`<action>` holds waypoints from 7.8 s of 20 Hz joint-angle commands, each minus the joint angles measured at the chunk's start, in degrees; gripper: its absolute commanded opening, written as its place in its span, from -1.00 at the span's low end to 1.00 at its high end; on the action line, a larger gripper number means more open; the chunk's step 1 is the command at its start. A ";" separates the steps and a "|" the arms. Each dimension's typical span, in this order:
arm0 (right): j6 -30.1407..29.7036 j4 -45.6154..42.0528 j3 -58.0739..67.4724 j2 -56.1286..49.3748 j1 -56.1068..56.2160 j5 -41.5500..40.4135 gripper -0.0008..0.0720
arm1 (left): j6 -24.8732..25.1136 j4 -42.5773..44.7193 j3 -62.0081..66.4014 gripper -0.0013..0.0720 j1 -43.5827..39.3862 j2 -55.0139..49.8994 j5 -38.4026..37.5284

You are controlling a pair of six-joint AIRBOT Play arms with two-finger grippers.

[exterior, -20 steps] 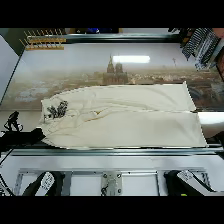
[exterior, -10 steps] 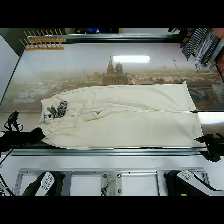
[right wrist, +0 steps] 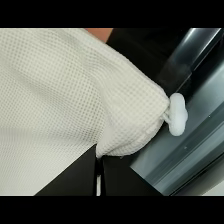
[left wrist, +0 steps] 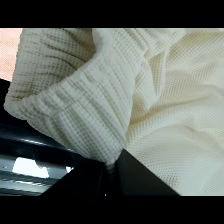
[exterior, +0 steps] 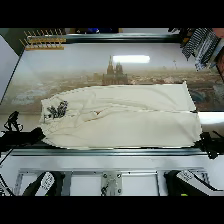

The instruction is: Fold the clothes and pants, and hang the long-sleeved shirts on hangers.

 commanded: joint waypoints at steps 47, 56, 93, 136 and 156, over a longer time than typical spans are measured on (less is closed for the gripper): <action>27.78 -12.79 66.75 -41.03 38.60 -15.37 -0.91 | -19.76 0.07 70.23 -0.92 -19.37 -51.56 2.71; 27.71 0.94 68.11 -42.03 40.30 -24.68 0.57 | -27.47 0.07 72.63 0.91 -19.87 -51.45 9.73; 6.25 23.41 22.25 -22.80 39.23 -20.63 -0.90 | -19.98 -17.64 32.48 -0.92 -16.68 -39.52 12.11; -15.85 -5.25 44.48 -31.85 11.19 25.73 0.98 | -27.65 -6.19 20.44 -0.92 -51.23 -4.79 3.87; -20.24 4.87 45.29 -39.45 18.12 36.70 -0.90 | -28.74 -7.28 37.48 -0.92 -72.87 -32.13 7.65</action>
